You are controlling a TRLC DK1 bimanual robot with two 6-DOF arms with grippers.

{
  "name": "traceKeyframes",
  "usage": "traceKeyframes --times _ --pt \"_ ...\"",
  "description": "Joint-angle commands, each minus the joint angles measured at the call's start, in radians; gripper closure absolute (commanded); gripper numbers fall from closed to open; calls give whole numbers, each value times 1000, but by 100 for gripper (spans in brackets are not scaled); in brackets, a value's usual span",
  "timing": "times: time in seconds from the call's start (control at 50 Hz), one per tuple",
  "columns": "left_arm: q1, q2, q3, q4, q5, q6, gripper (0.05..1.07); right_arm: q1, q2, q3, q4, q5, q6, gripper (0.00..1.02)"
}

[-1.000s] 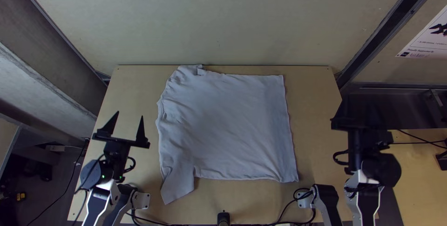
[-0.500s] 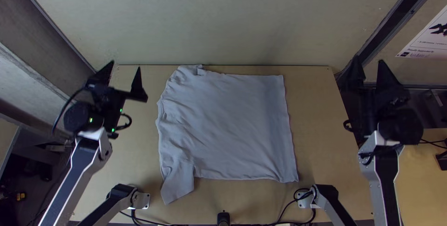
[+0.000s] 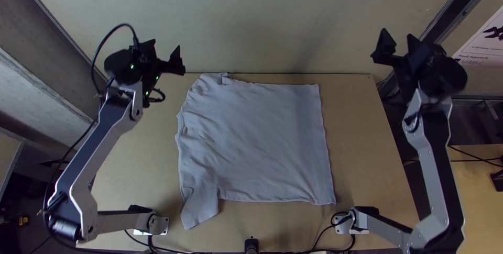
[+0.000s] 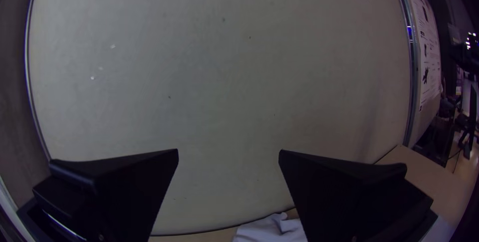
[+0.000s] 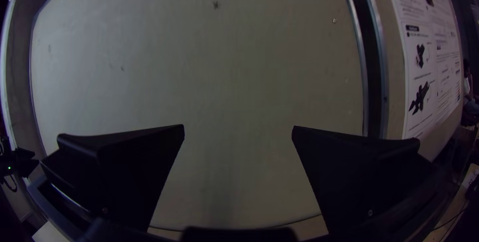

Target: Fold the t-shirt

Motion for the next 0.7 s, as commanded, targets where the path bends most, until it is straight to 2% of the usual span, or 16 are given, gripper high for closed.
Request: traceKeyframes --times 0.0,0.24,0.48,0.58,0.68 --pt "17 103 158 -82 10 -71 11 8 93 103 -46 -19 -7 3" --pt "55 357 459 -223 61 -127 11 8 293 301 -190 -63 8 3" --pt "64 676 853 -517 61 -163 11 8 442 402 -311 -83 34 3" --pt "61 735 864 -524 61 -135 22 11 491 441 -371 -83 42 3" --pt "61 771 864 -545 60 -134 22 24 537 475 -433 -83 73 4"
